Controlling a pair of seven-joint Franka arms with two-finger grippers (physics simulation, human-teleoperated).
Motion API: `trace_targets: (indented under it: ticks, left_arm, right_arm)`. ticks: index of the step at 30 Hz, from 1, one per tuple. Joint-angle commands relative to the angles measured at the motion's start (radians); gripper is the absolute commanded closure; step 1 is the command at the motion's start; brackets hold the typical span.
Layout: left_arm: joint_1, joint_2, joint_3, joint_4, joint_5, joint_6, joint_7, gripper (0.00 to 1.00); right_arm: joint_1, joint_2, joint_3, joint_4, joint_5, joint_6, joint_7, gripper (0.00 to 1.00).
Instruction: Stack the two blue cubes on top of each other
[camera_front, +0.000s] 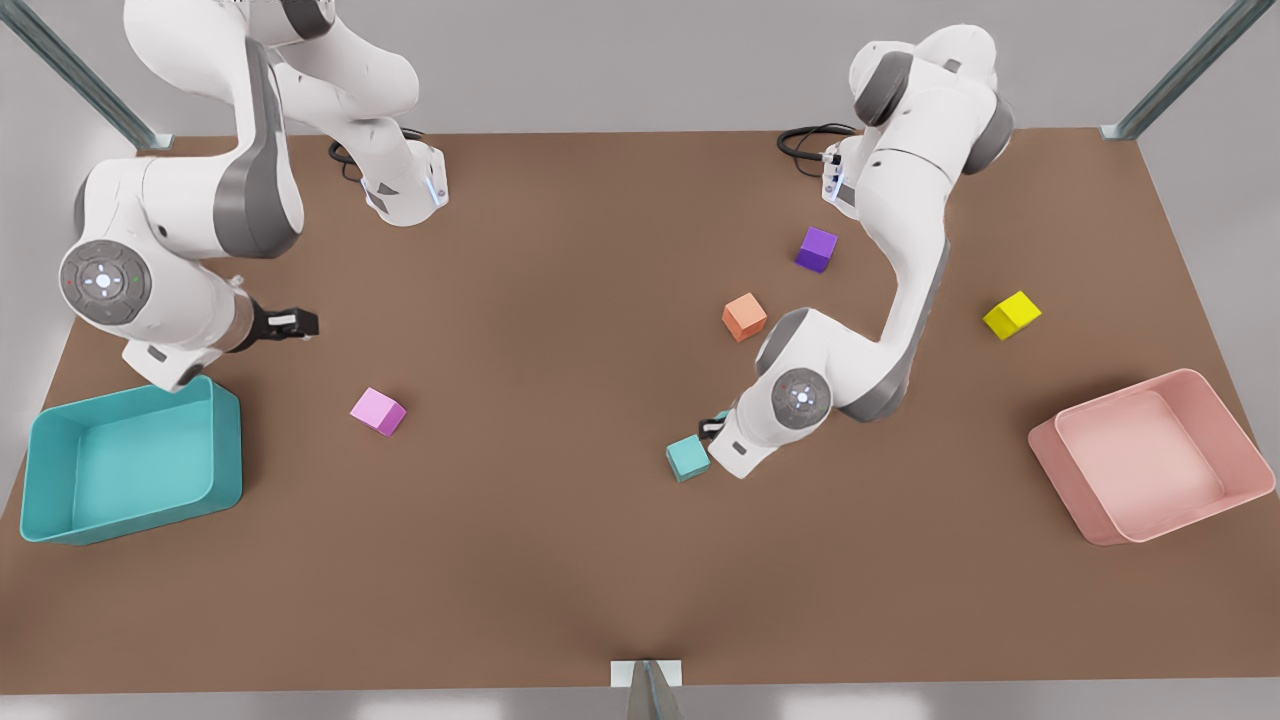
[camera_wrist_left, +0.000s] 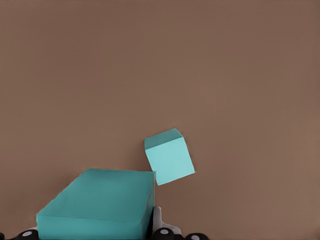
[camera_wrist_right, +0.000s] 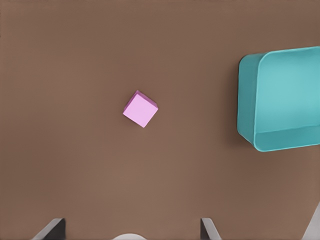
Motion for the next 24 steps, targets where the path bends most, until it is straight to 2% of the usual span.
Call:
trace_targets:
  ticks: [1, 3, 9, 20, 21, 22, 23, 24]
  left_arm:
    - [-0.041, 0.047, 0.003, 0.044, -0.008, 0.018, -0.185, 0.69]
    - [-0.075, 0.103, 0.011, 0.073, -0.006, 0.046, -0.184, 0.69]
    - [-0.093, 0.125, 0.058, 0.081, -0.006, 0.086, -0.184, 0.69]
    - [-0.102, 0.165, 0.057, 0.079, -0.008, 0.104, -0.182, 0.68]
    - [-0.101, 0.168, 0.057, 0.078, -0.008, 0.118, -0.184, 0.62]
    - [-0.101, 0.168, 0.057, 0.078, -0.008, 0.118, -0.182, 0.04]
    - [-0.101, 0.168, 0.057, 0.078, -0.008, 0.118, -0.182, 0.0]
    - [-0.101, 0.168, 0.057, 0.078, -0.008, 0.118, -0.182, 0.0]
  right_arm:
    - [0.0, 0.009, 0.001, 0.005, 0.001, 0.036, -0.045, 0.0]
    - [-0.003, 0.017, 0.001, 0.005, 0.002, 0.047, -0.047, 0.0]
    - [-0.003, 0.019, -0.001, -0.006, 0.007, 0.06, -0.048, 0.0]
    - [-0.014, 0.029, -0.001, -0.003, 0.021, 0.06, -0.076, 0.0]
    - [-0.015, 0.032, -0.001, -0.003, 0.024, 0.06, -0.076, 0.0]
    - [-0.015, 0.032, -0.001, -0.003, 0.024, 0.06, -0.076, 0.0]
    - [-0.015, 0.032, -0.001, -0.002, 0.025, 0.06, -0.077, 0.0]
    - [-0.023, 0.034, -0.001, -0.002, 0.034, 0.058, -0.077, 0.0]
